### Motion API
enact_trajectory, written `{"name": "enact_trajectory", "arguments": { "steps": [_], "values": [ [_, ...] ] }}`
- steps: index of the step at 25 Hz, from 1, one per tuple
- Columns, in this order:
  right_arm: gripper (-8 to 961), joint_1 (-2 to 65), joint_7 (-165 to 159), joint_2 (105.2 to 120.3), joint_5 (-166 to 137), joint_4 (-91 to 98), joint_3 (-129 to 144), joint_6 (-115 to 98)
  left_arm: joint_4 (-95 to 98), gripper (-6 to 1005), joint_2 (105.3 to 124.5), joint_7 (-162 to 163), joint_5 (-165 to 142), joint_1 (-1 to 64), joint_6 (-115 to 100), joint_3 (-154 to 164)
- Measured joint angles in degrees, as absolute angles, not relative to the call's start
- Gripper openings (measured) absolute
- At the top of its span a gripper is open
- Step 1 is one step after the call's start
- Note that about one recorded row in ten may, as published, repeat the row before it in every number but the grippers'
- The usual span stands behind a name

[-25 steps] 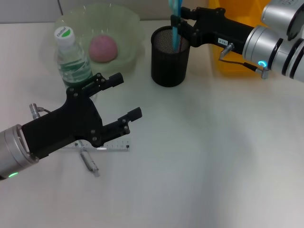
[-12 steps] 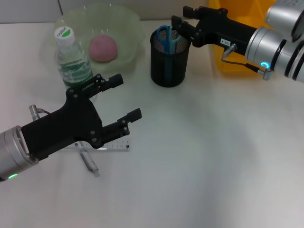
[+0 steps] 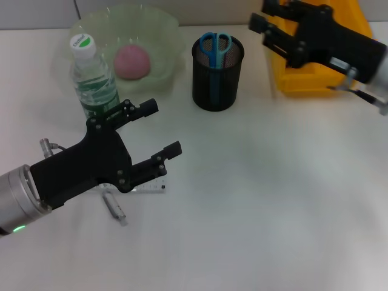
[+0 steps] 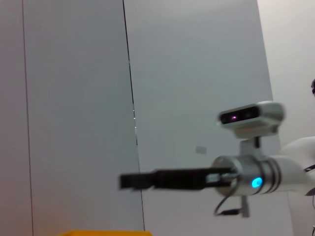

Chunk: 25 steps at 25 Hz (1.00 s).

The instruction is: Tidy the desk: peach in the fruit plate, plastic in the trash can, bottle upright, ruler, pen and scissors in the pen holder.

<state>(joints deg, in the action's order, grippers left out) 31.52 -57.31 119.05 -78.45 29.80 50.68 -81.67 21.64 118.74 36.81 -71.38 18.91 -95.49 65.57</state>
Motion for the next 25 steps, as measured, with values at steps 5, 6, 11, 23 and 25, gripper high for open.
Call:
{"name": "enact_trajectory", "arguments": {
  "steps": [5,6,11,23,25],
  "values": [
    [475,24.8,-58.1,118.40,-78.4,35.7,50.6,-90.2,21.6,754,118.79,36.9,-71.3,19.0,-95.6,65.6],
    [478,24.8,-58.1,118.40,-78.4,35.7,50.6,-90.2,21.5,754,118.86,36.9,-71.3,19.1,-95.6,65.6],
    [496,23.6,-58.2,117.60,-81.0,36.6,50.4,-92.4,21.1,754,119.02,36.9,-71.3,19.7,-95.5,65.8],
    [608,26.2,-67.0,115.23,-90.3,41.9,48.8,-93.3,13.6,755,119.08,38.8,-65.1,22.6,-95.8,66.3],
    [608,26.2,-67.1,115.52,-90.4,42.0,48.6,-93.1,13.7,755,118.99,39.2,-65.1,22.6,-95.8,66.3]
  ]
}}
